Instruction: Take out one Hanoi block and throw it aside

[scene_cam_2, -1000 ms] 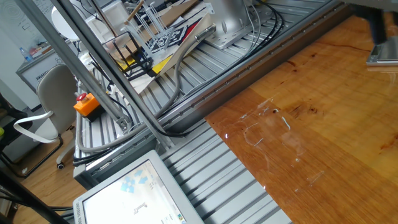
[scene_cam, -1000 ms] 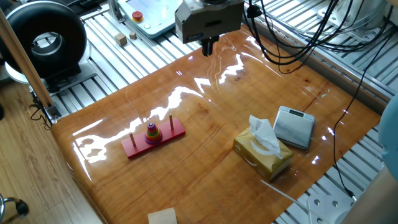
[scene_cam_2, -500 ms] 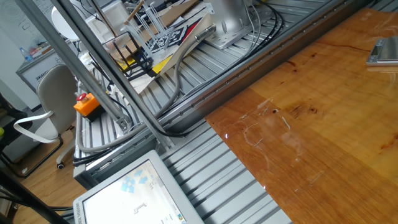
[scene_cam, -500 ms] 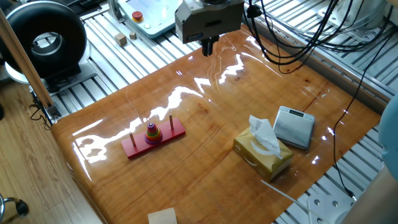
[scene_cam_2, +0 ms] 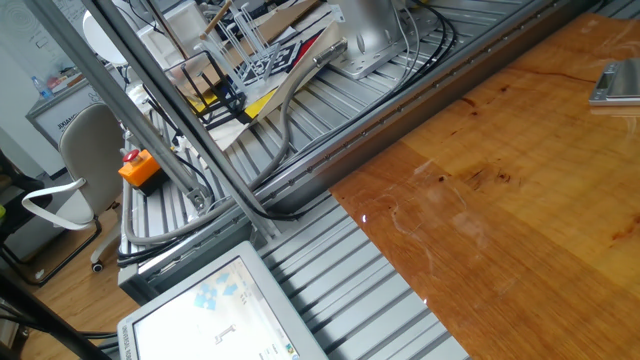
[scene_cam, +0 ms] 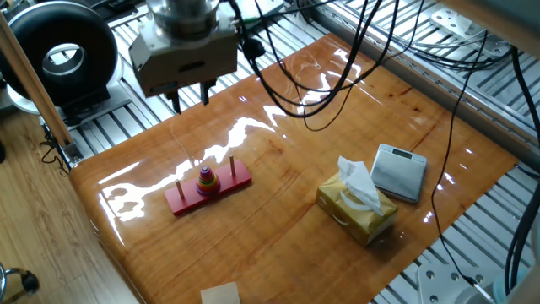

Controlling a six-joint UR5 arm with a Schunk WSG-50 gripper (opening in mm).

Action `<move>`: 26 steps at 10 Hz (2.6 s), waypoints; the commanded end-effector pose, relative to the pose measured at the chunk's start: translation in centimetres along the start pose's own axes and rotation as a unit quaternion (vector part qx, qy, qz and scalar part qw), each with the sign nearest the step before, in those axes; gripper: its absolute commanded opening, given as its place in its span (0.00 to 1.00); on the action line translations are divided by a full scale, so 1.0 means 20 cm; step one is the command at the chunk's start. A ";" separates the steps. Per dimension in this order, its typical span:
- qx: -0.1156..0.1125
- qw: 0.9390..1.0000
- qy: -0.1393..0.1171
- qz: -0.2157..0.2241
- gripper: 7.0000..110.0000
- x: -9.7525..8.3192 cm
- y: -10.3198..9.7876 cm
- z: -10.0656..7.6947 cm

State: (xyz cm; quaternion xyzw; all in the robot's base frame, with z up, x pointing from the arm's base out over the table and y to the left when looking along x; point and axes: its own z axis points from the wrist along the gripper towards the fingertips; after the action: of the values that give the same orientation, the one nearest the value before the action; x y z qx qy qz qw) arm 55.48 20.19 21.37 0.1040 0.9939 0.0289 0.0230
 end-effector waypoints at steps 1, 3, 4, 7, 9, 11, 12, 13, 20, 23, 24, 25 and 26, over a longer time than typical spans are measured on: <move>-0.002 1.000 -0.011 -0.008 0.36 0.03 0.04 0.08; 0.011 1.000 -0.020 -0.014 0.36 0.02 0.00 0.16; 0.008 1.000 -0.023 -0.015 0.36 0.01 0.00 0.18; 0.004 0.999 -0.027 -0.021 0.36 0.00 -0.02 0.24; 0.006 0.999 -0.028 -0.024 0.36 -0.01 -0.04 0.25; 0.005 0.999 -0.033 -0.025 0.36 -0.02 -0.03 0.25; 0.006 0.999 -0.033 -0.028 0.36 -0.03 -0.04 0.24; 0.006 0.999 -0.032 -0.029 0.36 -0.03 -0.04 0.24; 0.017 0.999 -0.026 -0.035 0.36 -0.01 -0.07 0.24; 0.014 0.999 -0.024 -0.039 0.36 -0.01 -0.06 0.24; 0.027 0.999 -0.017 -0.042 0.36 0.01 -0.09 0.24; 0.035 0.998 -0.008 -0.047 0.36 0.03 -0.11 0.24; 0.036 0.998 0.000 -0.050 0.36 0.05 -0.12 0.24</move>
State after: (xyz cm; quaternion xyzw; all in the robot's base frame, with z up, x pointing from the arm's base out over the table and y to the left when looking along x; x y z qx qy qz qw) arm 55.00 18.57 16.29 0.0598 0.9975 -0.0048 0.0363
